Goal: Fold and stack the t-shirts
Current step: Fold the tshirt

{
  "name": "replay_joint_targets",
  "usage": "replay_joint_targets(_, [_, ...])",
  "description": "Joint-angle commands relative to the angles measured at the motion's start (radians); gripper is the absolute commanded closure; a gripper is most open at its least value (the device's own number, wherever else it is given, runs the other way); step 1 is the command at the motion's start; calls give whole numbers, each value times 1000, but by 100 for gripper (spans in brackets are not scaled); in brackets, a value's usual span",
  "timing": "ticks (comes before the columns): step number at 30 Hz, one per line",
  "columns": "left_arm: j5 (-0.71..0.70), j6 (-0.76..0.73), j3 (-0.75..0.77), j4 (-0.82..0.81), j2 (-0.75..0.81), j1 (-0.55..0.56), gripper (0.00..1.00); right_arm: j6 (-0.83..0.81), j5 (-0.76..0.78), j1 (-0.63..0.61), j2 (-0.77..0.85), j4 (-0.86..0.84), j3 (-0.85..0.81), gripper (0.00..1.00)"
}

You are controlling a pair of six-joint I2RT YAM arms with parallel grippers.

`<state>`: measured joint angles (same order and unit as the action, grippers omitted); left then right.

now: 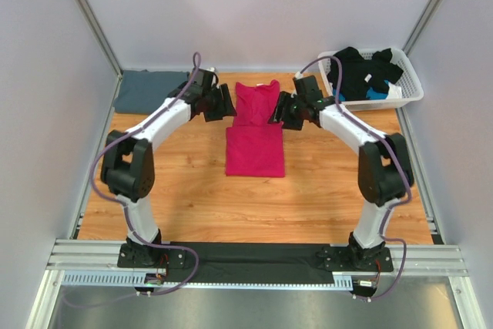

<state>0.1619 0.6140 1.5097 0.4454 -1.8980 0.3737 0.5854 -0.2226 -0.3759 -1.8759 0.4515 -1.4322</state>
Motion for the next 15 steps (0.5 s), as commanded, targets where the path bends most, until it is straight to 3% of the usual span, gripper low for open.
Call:
replay_joint_targets(1, [24,-27,-112,58,247,13,33,-15,-3,-1,196,62,96,38])
replay_joint_targets(8, [-4,69,-429,61,470,99,31,54,48,-38,431,12,446,32])
replay_joint_targets(15, [-12,122,-617,-5,502,119,34,102,78,-101,428,-100,602,38])
